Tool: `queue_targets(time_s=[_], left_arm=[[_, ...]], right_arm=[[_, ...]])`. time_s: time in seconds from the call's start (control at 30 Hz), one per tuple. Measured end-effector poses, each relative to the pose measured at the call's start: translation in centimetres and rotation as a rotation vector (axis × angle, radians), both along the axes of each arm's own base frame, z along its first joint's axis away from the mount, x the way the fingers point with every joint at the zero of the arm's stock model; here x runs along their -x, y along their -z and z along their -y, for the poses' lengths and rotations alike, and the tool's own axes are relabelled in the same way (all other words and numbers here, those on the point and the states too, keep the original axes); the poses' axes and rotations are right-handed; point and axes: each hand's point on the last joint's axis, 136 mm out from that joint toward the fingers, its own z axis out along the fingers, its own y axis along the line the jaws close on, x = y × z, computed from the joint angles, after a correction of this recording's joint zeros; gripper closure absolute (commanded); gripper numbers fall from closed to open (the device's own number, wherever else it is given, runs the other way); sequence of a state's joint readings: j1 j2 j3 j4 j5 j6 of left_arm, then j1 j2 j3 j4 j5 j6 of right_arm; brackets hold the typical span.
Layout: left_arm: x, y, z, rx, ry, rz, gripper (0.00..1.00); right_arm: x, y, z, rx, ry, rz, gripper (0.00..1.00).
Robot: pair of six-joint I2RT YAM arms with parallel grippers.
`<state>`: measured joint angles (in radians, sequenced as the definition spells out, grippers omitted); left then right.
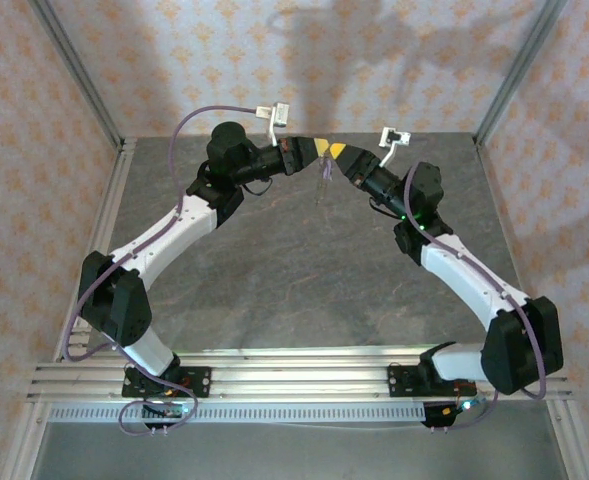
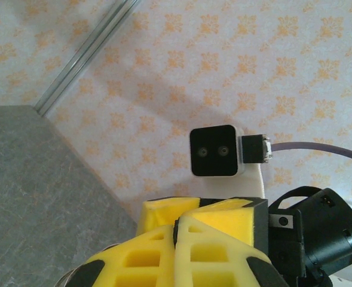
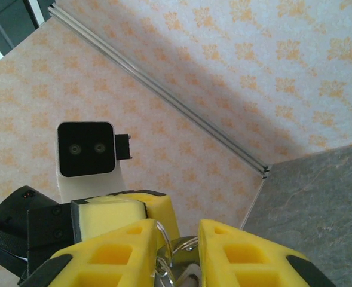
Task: Put the keys on the keyring
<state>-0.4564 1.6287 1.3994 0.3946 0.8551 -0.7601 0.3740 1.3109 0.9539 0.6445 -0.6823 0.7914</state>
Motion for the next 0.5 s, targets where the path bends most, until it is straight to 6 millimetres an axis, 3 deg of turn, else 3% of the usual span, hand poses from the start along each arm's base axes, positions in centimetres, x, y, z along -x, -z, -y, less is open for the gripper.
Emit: queue_targets(time_s=[0.13,0.5], left_arm=[[0.00,0.00,0.00,0.000,0.000,0.000,1.00],[-0.05,-0.19,-0.08,0.005,-0.005,0.005,1.00]], right_arm=[[0.15,-0.12,-0.35,-0.010,-0.028,-0.001,0.79],[0.23,-0.57,-0.55,-0.024,-0.050,0.005,1.00]])
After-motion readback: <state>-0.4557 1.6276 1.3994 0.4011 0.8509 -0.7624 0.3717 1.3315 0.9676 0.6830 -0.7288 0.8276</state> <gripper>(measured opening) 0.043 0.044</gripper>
